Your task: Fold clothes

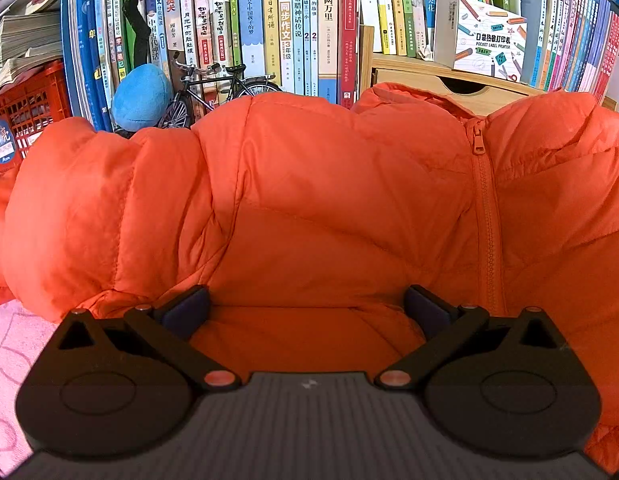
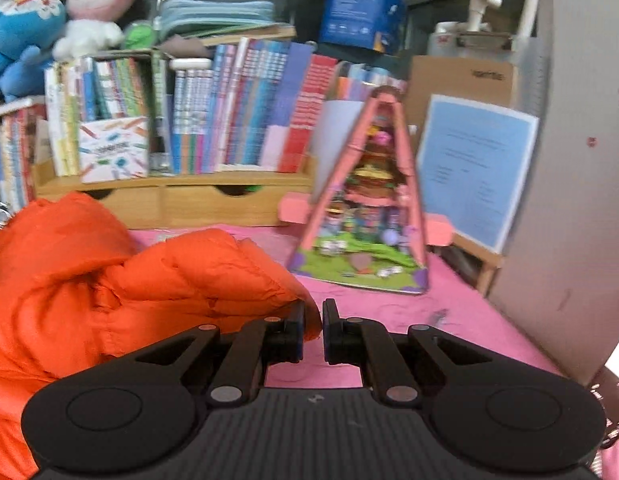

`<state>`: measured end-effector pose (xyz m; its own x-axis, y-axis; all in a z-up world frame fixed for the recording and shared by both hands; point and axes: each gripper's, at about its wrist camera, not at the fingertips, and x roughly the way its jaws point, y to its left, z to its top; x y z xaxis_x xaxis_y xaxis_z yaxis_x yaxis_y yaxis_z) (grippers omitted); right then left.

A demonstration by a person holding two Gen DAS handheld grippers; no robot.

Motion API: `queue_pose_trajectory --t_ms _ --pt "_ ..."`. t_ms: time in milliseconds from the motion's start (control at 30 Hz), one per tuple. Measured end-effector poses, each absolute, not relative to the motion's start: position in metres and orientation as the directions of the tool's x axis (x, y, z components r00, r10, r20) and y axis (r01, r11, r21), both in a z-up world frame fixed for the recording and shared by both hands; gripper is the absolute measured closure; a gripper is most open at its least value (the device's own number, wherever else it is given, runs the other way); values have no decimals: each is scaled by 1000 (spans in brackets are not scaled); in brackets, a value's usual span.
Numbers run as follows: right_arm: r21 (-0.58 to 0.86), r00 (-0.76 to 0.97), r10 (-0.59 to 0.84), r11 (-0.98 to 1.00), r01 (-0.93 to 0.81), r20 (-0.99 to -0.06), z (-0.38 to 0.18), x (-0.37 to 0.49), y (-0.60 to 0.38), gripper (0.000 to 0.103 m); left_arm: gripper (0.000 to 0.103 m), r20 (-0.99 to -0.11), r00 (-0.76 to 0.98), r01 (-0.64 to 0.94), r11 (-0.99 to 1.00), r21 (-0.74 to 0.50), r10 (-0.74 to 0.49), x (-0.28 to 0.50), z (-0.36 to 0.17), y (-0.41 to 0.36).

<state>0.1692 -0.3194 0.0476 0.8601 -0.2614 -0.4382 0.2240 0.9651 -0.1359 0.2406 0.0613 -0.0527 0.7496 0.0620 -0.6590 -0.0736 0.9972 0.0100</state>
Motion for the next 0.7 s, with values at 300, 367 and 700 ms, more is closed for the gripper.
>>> queue_pose_trajectory --t_ms 300,367,700 --pt "-270 818 -406 909 316 -409 49 180 -356 93 0 -659 750 -73 997 10 61 241 -53 61" --pt "-281 804 -434 897 342 -408 48 182 -367 93 0 -659 750 -72 997 11 62 240 -54 61" --pt "-290 697 -593 805 517 -403 48 192 -438 93 0 -659 749 -71 997 19 66 240 -57 61"
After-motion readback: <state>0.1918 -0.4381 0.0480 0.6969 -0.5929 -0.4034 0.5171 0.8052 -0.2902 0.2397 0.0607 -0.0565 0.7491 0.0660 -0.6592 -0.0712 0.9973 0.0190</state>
